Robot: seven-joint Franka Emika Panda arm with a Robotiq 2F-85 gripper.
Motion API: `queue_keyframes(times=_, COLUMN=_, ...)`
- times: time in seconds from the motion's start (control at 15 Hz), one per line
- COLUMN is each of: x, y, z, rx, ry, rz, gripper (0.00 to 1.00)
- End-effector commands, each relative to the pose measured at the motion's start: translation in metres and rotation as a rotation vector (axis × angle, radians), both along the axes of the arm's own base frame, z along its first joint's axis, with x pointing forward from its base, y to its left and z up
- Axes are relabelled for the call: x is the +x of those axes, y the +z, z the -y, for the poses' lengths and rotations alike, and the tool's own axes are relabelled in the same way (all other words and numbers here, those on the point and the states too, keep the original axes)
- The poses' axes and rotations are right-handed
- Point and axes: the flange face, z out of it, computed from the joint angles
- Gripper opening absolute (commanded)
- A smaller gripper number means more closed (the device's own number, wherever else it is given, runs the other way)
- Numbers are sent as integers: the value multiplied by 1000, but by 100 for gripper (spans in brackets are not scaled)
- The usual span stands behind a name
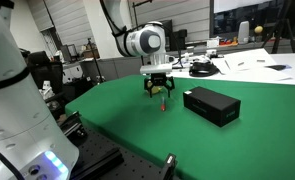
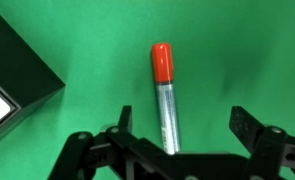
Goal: Put the red marker in the yellow mug
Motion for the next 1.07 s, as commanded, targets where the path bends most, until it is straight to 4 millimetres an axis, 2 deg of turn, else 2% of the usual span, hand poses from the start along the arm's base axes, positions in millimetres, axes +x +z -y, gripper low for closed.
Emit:
queue_keyframes(times=0.0, x=6, y=-12, z=2, rx=-33, ry=-21, rz=9, gripper=75)
queue_keyframes(times=0.07, x=6, y=-15, z=2, rx=-37, ry=-21, rz=6, gripper=74)
queue_keyframes(times=0.13, x=6, y=-18, z=3, rx=-41, ry=-19, rz=5, gripper=68)
queue_keyframes(times=0.53, x=10, y=-30, z=4, rx=-58, ry=-29, rz=-3, gripper=25)
queue_keyframes(times=0.73, x=14, y=-29, z=6, rx=-55, ry=-67, rz=0, gripper=5)
queue_keyframes(times=0.8, x=16, y=-27, z=6, rx=-51, ry=-74, rz=-2, gripper=2)
queue_keyframes(times=1.0, x=27, y=-5, z=2, rx=5, ry=-125, rz=-39, gripper=5)
